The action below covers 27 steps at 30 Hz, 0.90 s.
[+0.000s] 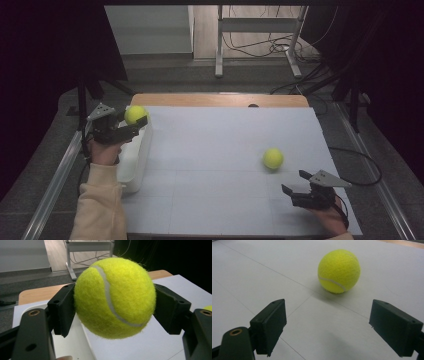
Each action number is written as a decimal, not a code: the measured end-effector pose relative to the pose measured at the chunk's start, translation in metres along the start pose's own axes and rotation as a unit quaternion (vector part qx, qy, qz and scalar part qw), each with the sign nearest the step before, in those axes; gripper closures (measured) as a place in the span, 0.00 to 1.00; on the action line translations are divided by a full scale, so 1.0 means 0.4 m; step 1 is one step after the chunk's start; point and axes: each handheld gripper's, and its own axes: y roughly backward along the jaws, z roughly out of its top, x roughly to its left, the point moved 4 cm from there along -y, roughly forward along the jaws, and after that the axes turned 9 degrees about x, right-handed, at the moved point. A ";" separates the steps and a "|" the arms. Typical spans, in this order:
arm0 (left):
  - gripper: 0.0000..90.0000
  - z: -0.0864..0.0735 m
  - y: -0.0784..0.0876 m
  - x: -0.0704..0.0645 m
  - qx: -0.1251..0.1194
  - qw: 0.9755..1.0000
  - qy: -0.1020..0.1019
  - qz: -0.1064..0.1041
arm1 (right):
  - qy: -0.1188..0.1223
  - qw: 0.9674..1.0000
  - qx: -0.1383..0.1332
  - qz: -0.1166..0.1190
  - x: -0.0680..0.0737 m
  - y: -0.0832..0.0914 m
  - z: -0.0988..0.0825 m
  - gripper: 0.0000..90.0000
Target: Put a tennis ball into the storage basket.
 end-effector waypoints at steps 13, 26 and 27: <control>0.29 -0.012 0.015 0.040 0.000 1.000 0.014 0.020 | 0.000 1.000 0.001 -0.001 0.000 0.000 0.000 0.17; 0.29 -0.020 0.018 0.067 0.002 0.999 0.024 0.034 | 0.000 1.000 0.002 -0.001 0.000 -0.001 0.000 0.17; 0.29 -0.022 0.017 0.068 0.004 0.999 0.025 0.034 | 0.001 1.000 0.002 -0.001 0.000 -0.001 0.000 0.17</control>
